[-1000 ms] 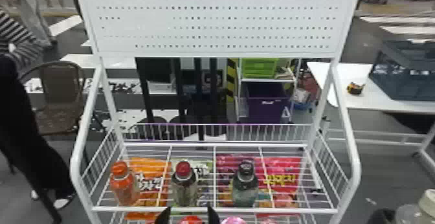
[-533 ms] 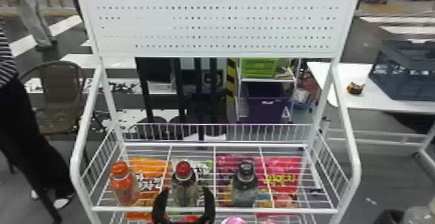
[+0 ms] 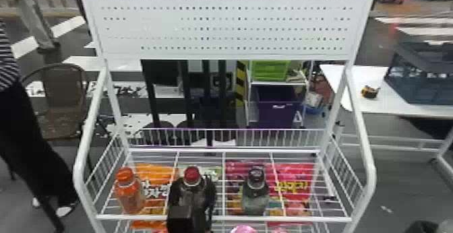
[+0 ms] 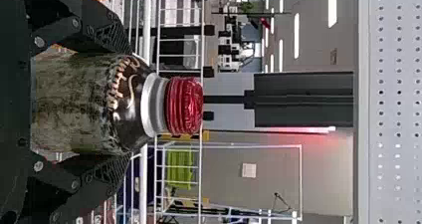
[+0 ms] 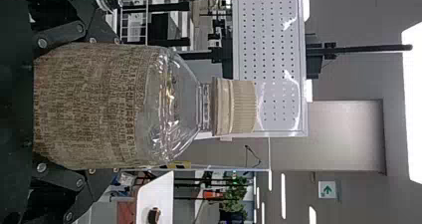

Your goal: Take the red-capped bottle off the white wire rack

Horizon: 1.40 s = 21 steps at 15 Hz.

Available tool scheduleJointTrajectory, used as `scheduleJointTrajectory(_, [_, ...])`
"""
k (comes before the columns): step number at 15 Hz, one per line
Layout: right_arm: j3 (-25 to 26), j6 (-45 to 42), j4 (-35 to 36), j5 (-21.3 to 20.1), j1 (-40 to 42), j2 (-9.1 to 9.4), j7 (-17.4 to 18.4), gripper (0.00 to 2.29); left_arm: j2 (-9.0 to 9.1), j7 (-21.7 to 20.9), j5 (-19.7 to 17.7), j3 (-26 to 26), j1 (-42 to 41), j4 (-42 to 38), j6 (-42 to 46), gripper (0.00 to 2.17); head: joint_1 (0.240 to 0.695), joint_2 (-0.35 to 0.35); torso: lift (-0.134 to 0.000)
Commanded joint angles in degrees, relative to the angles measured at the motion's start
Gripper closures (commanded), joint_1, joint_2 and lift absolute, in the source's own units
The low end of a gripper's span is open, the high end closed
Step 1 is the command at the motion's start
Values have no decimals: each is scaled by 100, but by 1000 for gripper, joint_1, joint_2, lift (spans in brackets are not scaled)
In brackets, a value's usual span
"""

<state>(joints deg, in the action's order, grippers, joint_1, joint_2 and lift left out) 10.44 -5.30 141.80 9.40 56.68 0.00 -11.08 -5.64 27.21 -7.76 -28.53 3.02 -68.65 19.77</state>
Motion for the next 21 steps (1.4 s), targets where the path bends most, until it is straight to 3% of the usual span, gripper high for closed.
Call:
scheduleJointTrajectory(1, [-7, -1, 14, 9, -8, 5, 0, 836, -34, 38, 11, -4, -118, -254, -215, 2145, 499, 0, 0])
scheduleJointTrajectory(4, [-34, -1, 14, 9, -26, 5, 0, 836, -139, 161, 64, -4, -364, -957, -462, 2145, 499, 0, 0])
scheduleJointTrajectory(8, [-60, -1, 5, 0, -26, 5, -8, 836, -517, 346, 134, 49, -979, -2917, -1446, 2145, 499, 0, 0])
scheduleJointTrajectory(11, [-69, -1, 14, -17, -17, 5, 0, 836, -737, 355, 529, 216, -1718, -4315, -2096, 2145, 499, 0, 0])
scheduleJointTrajectory(15, [-86, -1, 32, -35, -8, 5, -8, 836, -1009, 320, 723, 594, -2667, -5563, -2413, 2145, 499, 0, 0])
scheduleJointTrajectory(21, [-165, -1, 23, -61, 1, 5, -8, 836, -1097, -577, 565, 1921, -3888, -6459, -2378, 2145, 499, 0, 0])
